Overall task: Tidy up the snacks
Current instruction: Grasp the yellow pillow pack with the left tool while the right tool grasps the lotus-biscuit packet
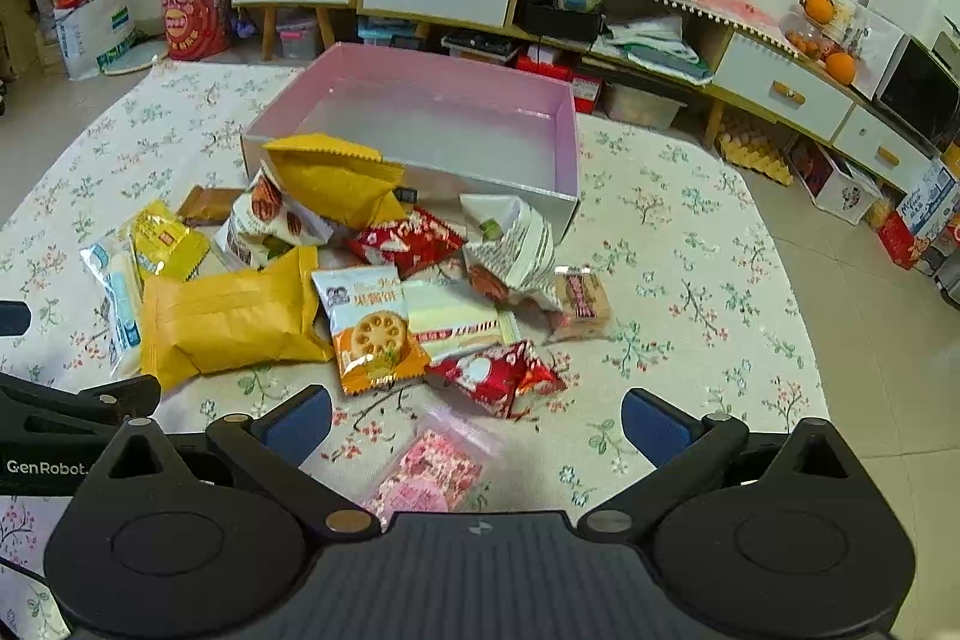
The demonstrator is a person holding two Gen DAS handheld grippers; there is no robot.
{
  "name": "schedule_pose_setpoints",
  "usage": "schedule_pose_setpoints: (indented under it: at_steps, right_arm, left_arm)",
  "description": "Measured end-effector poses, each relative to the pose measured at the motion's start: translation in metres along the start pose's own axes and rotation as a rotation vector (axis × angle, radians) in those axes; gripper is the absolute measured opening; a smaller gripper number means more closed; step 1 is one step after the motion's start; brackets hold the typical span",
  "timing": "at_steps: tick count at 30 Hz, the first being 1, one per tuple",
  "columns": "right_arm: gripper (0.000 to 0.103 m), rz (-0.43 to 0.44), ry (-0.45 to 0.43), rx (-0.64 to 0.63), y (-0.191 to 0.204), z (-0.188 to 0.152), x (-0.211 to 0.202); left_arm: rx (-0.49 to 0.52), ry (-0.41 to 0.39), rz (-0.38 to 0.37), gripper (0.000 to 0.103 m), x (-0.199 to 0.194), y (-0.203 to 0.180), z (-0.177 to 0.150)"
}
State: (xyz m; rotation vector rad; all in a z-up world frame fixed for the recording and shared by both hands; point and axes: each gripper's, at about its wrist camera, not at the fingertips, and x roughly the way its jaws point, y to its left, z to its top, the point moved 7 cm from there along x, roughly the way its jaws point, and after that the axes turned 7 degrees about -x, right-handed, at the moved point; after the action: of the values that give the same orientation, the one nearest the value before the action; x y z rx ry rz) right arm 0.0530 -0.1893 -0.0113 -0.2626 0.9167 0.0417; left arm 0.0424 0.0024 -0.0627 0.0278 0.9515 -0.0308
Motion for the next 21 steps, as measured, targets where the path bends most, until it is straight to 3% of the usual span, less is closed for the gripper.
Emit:
schedule_pose_setpoints:
  at_steps: [7, 14, 19, 21]
  right_arm:
    - [0.079, 0.032, -0.082, -0.071, -0.003, 0.008, 0.0]
    - [0.079, 0.248, -0.083, -0.02, -0.006, 0.027, 0.006]
    - [0.072, 0.384, -0.01, -0.008, -0.001, 0.031, 0.028]
    - [0.067, 0.42, 0.024, 0.006, 0.0, 0.03, 0.038]
  left_arm:
    - [0.029, 0.0, -0.07, 0.103, -0.003, 0.004, 0.012]
    - [0.137, 0.026, -0.221, 0.101, 0.003, -0.009, 0.03]
    - [0.239, -0.012, -0.343, 0.088, 0.008, -0.024, 0.038]
    - [0.272, -0.01, -0.379, 0.078, 0.012, -0.029, 0.038]
